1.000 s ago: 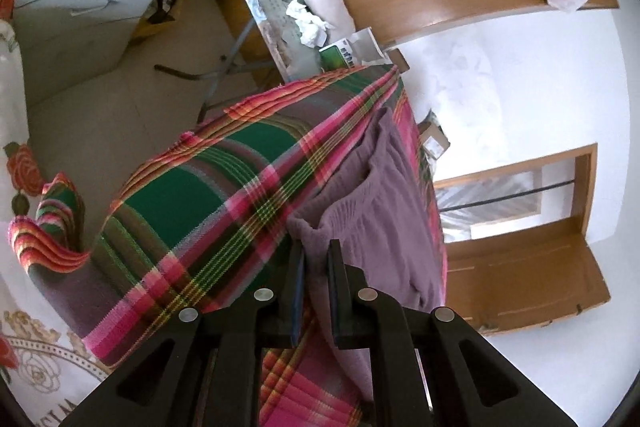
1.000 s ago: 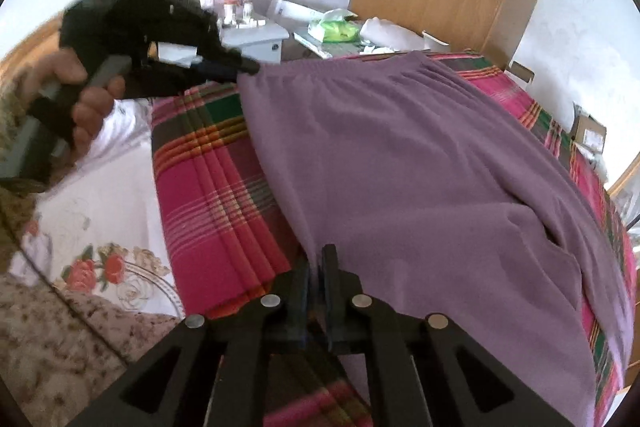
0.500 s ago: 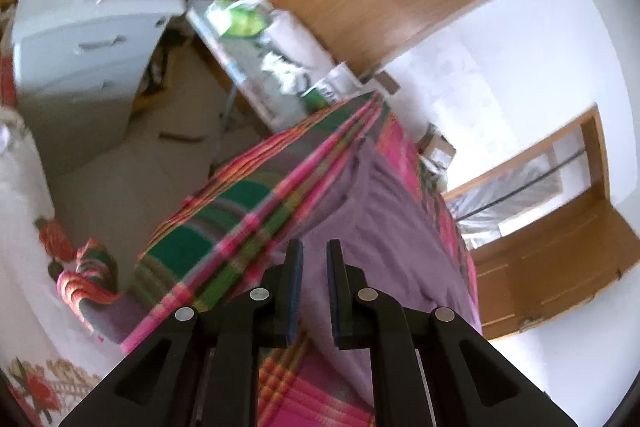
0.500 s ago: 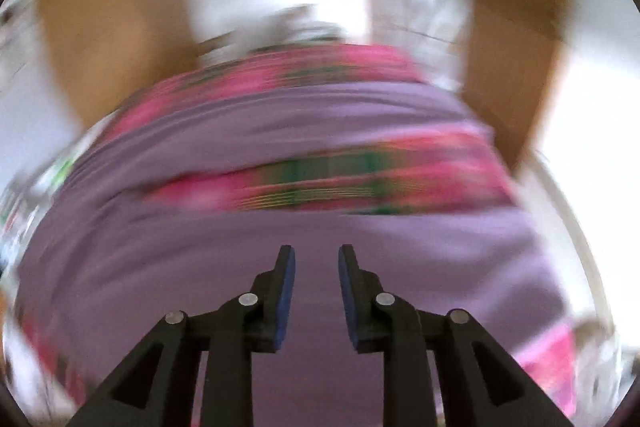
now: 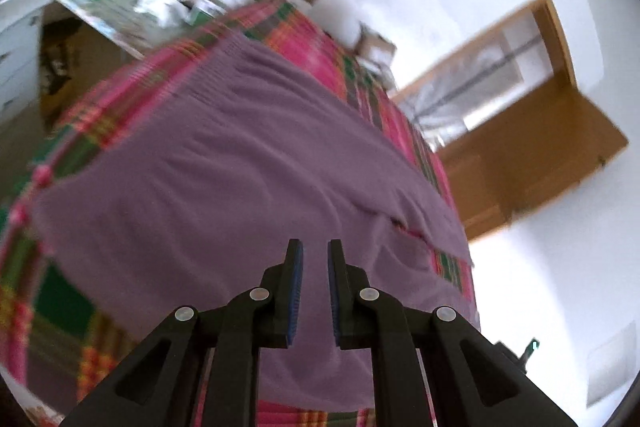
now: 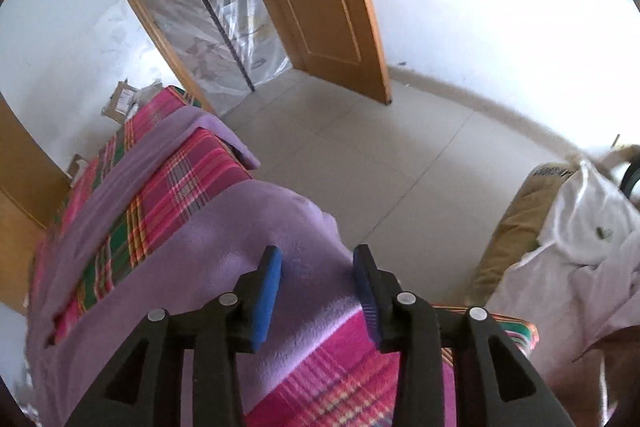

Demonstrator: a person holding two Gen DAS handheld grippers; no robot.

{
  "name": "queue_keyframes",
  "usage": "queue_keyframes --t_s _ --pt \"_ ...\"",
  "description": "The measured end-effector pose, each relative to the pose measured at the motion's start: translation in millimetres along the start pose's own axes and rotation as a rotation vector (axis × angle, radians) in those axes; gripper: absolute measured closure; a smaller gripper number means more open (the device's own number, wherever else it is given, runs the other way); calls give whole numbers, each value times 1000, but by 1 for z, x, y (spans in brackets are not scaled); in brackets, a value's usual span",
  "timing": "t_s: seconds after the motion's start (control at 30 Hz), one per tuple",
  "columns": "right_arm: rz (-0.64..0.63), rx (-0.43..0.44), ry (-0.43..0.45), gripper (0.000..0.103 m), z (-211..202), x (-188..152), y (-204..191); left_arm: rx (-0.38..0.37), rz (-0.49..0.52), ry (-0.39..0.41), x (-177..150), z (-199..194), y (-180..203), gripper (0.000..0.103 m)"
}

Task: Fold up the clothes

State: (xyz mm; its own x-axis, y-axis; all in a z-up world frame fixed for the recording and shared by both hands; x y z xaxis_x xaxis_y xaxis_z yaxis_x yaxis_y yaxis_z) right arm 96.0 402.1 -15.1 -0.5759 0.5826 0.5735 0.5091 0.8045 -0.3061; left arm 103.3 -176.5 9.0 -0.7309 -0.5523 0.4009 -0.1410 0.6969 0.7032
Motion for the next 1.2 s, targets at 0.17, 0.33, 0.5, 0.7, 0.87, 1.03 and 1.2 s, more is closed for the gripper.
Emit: queue_keyframes --t_s 0.17,0.33,0.5,0.7,0.87,1.03,1.2 --pt "-14 7 17 80 -3 1 2 -2 35 -89 -13 33 14 91" --pt "-86 -27 69 99 -19 -2 -4 -4 41 -154 -22 58 21 91" --pt "-70 -65 122 99 -41 3 10 23 25 -149 -21 63 11 91" --pt "-64 -106 34 95 -19 1 13 3 -30 -143 -24 62 -7 89" --pt "-147 -193 126 95 -40 6 -12 18 -15 -151 -23 61 -6 89" --pt "-324 41 152 82 -53 7 -96 -10 32 -139 -20 61 9 89" --pt "-575 394 -128 82 -10 -36 -200 -71 113 -199 -32 70 29 89"
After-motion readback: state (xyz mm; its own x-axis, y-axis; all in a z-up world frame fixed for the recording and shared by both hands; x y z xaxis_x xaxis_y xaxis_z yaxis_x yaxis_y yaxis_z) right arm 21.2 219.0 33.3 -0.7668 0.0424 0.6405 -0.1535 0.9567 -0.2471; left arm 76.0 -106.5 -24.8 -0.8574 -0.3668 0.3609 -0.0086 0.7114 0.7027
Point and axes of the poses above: each gripper's, at about its wrist camera, not at the fingertips, and z roughly the way its jaws point, y to its right, x to its top, the point moved 4 cm from there along z, roughly the way its jaws point, and after that the axes turned 2 degrees about -z, right-handed, at the moved point
